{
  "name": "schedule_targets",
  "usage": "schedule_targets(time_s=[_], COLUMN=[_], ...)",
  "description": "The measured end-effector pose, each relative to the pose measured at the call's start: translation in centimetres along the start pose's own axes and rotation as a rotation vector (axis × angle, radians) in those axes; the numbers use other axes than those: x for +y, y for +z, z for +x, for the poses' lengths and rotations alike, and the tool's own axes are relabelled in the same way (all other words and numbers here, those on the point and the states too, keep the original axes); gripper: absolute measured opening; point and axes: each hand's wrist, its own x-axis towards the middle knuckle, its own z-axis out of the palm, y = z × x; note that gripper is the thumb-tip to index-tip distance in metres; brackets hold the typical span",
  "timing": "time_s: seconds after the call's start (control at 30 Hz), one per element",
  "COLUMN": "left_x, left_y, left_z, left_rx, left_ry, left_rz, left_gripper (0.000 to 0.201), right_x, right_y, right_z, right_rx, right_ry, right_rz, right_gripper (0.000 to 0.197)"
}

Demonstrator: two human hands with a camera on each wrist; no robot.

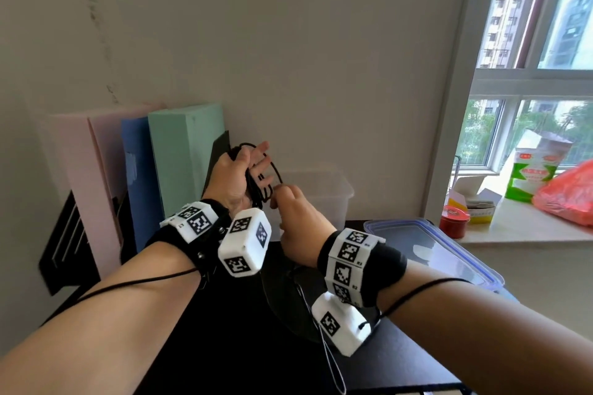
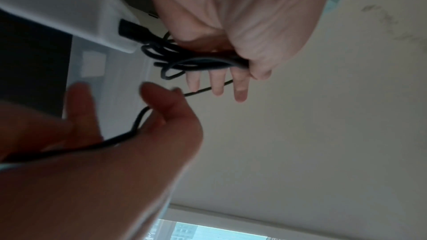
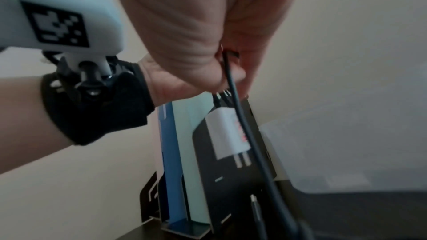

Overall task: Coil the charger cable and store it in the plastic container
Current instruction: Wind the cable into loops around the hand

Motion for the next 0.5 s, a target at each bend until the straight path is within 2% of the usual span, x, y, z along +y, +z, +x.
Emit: schedule_targets(time_s=[0.07, 0.13, 0.23, 0.33, 0.4, 0.5], left_x=[0.1, 0.2, 0.6, 0.5, 0.1, -1.0], left_y=[-0.3, -0.9, -1.3, -1.2, -1.0, -0.6], left_z=[0.5, 1.2, 1.4, 1.0, 0.7, 0.0], left_rx=[0.041, 0.070, 0.064, 0.014, -0.024, -0.092], left_ry=[0.016, 0.010, -0.013, -0.043, -0.056, -0.035], left_rz=[-0.077, -0.183, -0.293, -0.360, -0.316, -0.051], left_gripper=[0.022, 0.022, 0.029, 0.027, 0.026, 0.019], right_x=[0.5, 1.3, 3.1, 3.8, 3.6, 2.4], right_y=[0.3, 0.4, 0.4, 0.5, 0.4, -0.4], right_z=[0.1, 0.4, 1.0, 1.3, 1.4, 1.7], right_rx=[0.090, 0.095, 0.049, -0.024, -0.069, -0.027], right_ry=[0.041, 0.103, 0.149, 0.133, 0.099, 0.001], right_rz=[0.120, 0.136, 0.005, -0.121, -0.136, -0.107], right_gripper=[0.050, 0.059, 0.061, 0.056, 0.051, 0.032])
